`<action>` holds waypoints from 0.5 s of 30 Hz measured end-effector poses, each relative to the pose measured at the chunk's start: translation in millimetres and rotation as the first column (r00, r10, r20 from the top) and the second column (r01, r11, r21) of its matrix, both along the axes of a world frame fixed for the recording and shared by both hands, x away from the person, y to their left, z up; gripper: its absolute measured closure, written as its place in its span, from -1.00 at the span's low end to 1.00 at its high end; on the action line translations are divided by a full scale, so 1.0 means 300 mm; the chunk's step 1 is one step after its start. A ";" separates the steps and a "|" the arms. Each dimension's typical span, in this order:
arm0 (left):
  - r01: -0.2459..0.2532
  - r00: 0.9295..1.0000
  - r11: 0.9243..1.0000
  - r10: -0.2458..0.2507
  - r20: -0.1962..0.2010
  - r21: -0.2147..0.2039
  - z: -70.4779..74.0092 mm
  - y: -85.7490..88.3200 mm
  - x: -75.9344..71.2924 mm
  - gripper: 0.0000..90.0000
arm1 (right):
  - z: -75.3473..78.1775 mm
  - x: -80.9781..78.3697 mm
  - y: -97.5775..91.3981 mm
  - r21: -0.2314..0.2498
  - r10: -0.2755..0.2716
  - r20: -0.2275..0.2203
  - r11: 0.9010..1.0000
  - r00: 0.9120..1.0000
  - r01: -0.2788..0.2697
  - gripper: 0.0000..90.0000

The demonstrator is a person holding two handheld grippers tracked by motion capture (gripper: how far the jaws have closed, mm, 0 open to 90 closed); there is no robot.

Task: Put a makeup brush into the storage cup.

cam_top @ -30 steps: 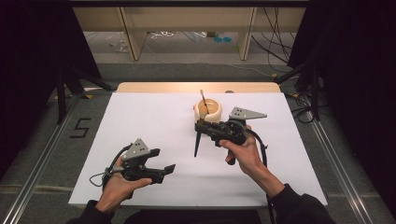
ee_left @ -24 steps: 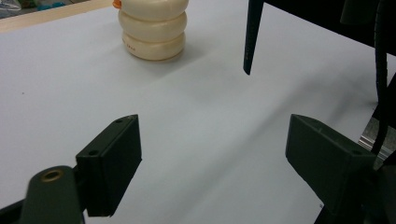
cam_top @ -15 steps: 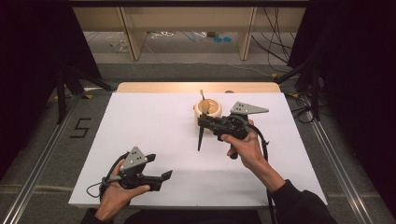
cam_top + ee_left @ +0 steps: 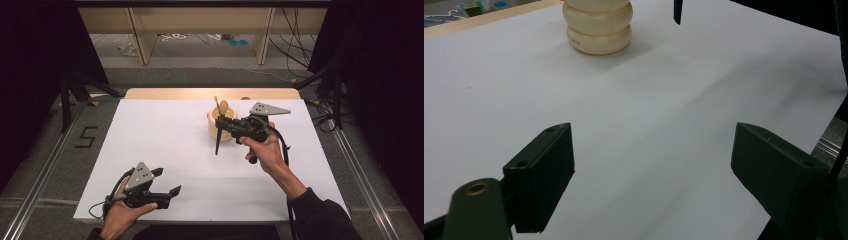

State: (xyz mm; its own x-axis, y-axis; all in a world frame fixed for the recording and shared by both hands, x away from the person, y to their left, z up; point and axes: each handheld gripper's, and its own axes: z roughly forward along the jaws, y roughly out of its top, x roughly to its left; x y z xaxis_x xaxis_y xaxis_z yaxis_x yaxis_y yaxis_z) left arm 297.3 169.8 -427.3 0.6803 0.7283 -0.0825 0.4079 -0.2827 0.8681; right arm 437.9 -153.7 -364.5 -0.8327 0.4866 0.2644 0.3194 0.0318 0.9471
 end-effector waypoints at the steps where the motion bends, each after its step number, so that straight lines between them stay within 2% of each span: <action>1: 0.006 1.000 1.000 -0.006 0.001 -0.007 -0.002 -0.001 -0.002 -0.62 | 0.001 0.004 0.000 0.000 0.001 0.003 1.000 1.000 -0.001 0.73; 6: 0.018 1.000 0.999 -0.019 0.009 0.030 -0.007 -0.006 -0.016 -0.62 | 0.007 0.019 -0.002 -0.021 -0.005 -0.005 1.000 1.000 0.005 0.73; 10: 0.029 1.000 0.999 -0.029 0.003 0.033 -0.014 -0.008 -0.022 -0.62 | 0.008 0.036 -0.001 -0.006 -0.020 0.004 1.000 1.000 0.020 0.73; 13: 0.021 1.000 0.999 -0.021 0.000 0.029 -0.015 -0.008 -0.025 -0.62 | 0.016 0.049 -0.012 -0.022 -0.030 0.003 0.999 1.000 0.030 0.73; 15: 0.018 1.000 0.999 -0.018 -0.004 0.029 -0.016 -0.008 -0.025 -0.62 | 0.017 0.058 -0.015 -0.009 -0.039 0.006 0.999 0.999 0.039 0.73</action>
State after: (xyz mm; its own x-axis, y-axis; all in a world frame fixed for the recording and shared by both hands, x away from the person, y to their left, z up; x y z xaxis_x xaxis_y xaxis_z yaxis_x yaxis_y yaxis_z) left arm 289.7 167.5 -432.1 0.6932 0.7178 -0.0644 0.4058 -0.3149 0.8580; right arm 455.3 -158.1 -359.3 -0.8146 0.5210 0.2548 0.3150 0.0285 0.9487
